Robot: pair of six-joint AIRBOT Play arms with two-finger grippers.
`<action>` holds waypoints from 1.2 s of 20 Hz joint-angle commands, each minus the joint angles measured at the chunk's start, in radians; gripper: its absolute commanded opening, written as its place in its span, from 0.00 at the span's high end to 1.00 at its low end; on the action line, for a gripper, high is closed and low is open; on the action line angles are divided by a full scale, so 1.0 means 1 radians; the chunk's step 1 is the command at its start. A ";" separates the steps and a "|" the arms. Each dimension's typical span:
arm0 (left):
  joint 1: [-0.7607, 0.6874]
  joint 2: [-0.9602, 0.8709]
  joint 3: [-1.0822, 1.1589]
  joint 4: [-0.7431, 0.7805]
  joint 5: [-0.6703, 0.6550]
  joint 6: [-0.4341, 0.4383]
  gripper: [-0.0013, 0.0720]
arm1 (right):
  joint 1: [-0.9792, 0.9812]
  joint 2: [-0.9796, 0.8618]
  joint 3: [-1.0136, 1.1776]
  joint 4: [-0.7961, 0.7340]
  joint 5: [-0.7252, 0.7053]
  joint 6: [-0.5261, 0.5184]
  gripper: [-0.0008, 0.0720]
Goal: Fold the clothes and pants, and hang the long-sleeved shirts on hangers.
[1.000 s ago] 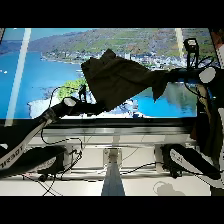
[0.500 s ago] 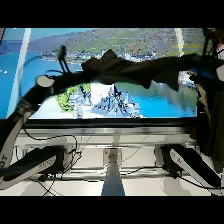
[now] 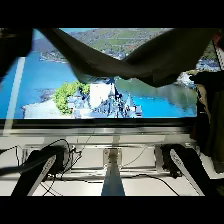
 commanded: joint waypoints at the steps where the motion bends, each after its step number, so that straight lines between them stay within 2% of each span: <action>1: 0.027 0.206 0.005 0.013 0.278 0.089 0.96 | 0.000 0.119 0.064 0.044 -0.093 -0.001 0.97; 3: 0.027 0.288 0.005 0.014 0.349 0.090 0.96 | 0.000 0.183 0.073 0.118 -0.119 -0.001 0.97; 6: 0.027 0.340 0.005 0.100 0.362 0.093 0.97 | 0.000 0.246 0.072 0.227 -0.133 -0.001 0.97; 10: 0.027 0.246 0.005 0.125 0.329 0.093 0.97 | 0.000 0.197 0.071 0.261 -0.060 0.000 0.97; 15: 0.027 -0.082 0.004 0.125 0.109 0.089 0.97 | 0.000 -0.076 0.068 0.227 0.189 0.004 0.97; 19: 0.027 -0.438 0.004 0.126 -0.097 0.090 0.97 | 0.000 -0.397 0.068 0.099 0.317 0.043 0.97; 21: 0.027 -0.609 0.004 0.125 -0.099 0.090 0.97 | 0.000 -0.570 0.068 0.062 0.355 0.043 0.97; 24: 0.027 -0.808 0.005 0.110 -0.055 0.090 0.96 | 0.000 -0.776 0.068 0.066 0.335 0.043 0.97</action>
